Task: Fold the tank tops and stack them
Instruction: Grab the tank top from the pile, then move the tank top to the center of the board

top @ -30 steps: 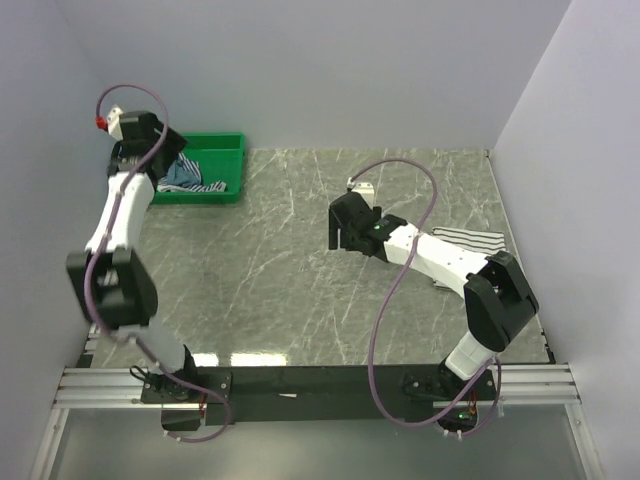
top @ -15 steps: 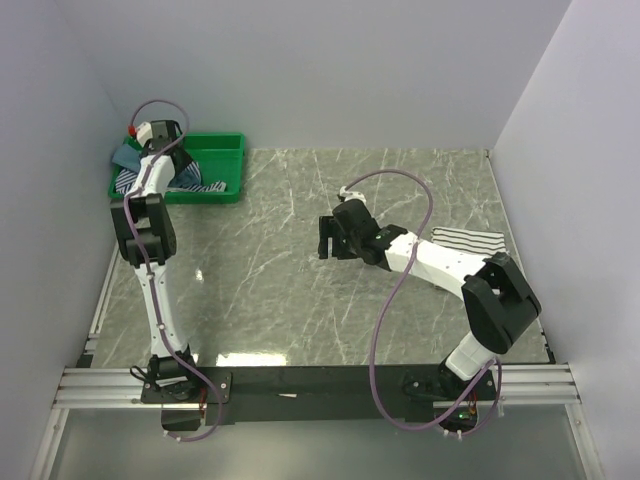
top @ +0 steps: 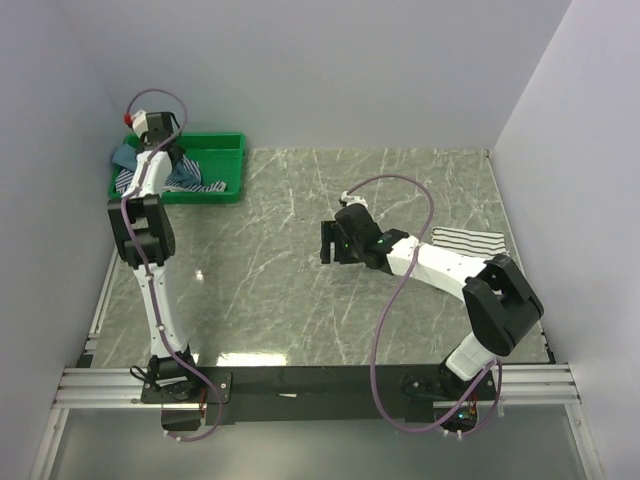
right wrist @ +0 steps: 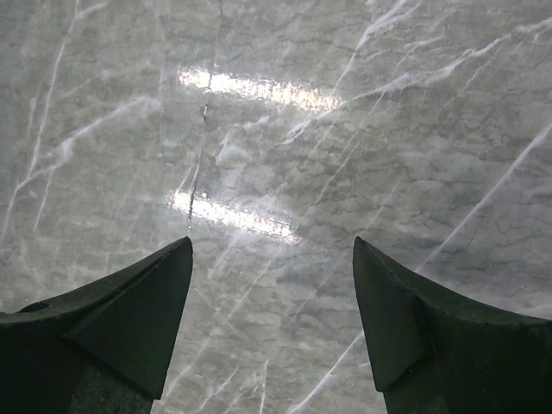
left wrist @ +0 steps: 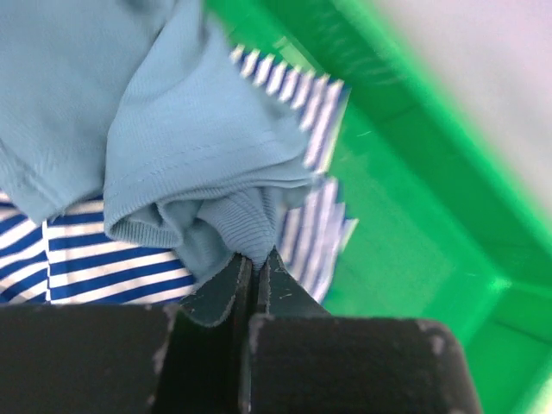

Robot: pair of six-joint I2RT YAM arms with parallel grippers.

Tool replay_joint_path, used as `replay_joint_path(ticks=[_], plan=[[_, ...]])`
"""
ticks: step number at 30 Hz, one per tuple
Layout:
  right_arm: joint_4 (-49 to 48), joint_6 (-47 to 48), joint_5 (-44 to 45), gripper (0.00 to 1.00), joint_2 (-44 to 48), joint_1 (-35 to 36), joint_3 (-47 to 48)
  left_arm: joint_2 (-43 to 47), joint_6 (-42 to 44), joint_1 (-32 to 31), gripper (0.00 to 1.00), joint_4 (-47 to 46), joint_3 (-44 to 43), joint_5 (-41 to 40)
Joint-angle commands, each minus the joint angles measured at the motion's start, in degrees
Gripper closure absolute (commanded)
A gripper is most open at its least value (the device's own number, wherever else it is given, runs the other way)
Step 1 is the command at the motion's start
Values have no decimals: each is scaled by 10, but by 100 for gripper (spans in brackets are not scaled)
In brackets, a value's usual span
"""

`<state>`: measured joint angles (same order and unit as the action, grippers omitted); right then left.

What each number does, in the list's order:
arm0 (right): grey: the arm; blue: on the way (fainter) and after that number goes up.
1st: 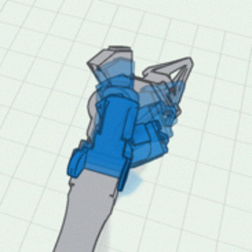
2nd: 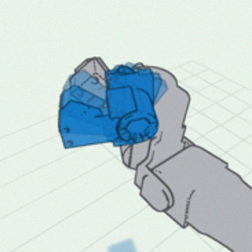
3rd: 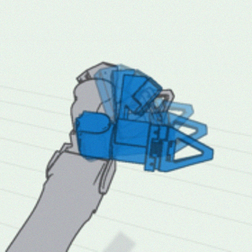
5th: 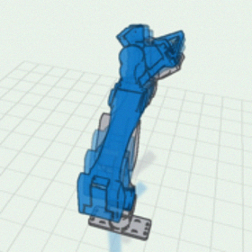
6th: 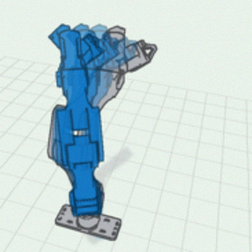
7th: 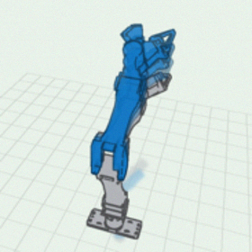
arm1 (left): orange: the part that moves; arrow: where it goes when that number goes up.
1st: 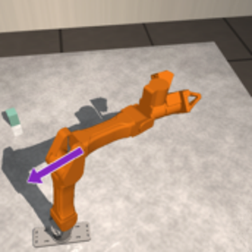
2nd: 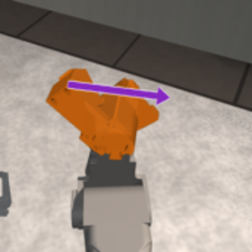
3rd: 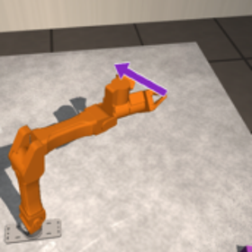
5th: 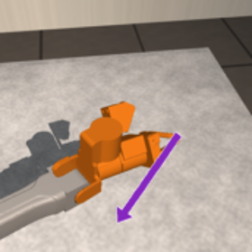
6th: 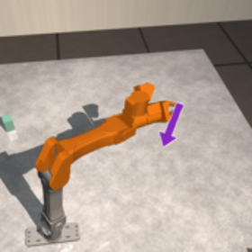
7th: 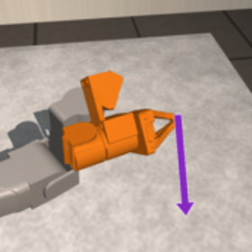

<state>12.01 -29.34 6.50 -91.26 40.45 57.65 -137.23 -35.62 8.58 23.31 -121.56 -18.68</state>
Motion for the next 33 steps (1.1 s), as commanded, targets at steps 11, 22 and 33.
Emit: replay_joint_path(ticks=[11,22,33], plan=[[13,19,21,19,44,-21,113,330,119,-118,100,-85,-91,59],[19,21,137,19,212,-38,81,552,151,-415,100,-158,55,1],[14,23,90,16,212,-88,47,407,-71,-364,72,-108,163,86]])
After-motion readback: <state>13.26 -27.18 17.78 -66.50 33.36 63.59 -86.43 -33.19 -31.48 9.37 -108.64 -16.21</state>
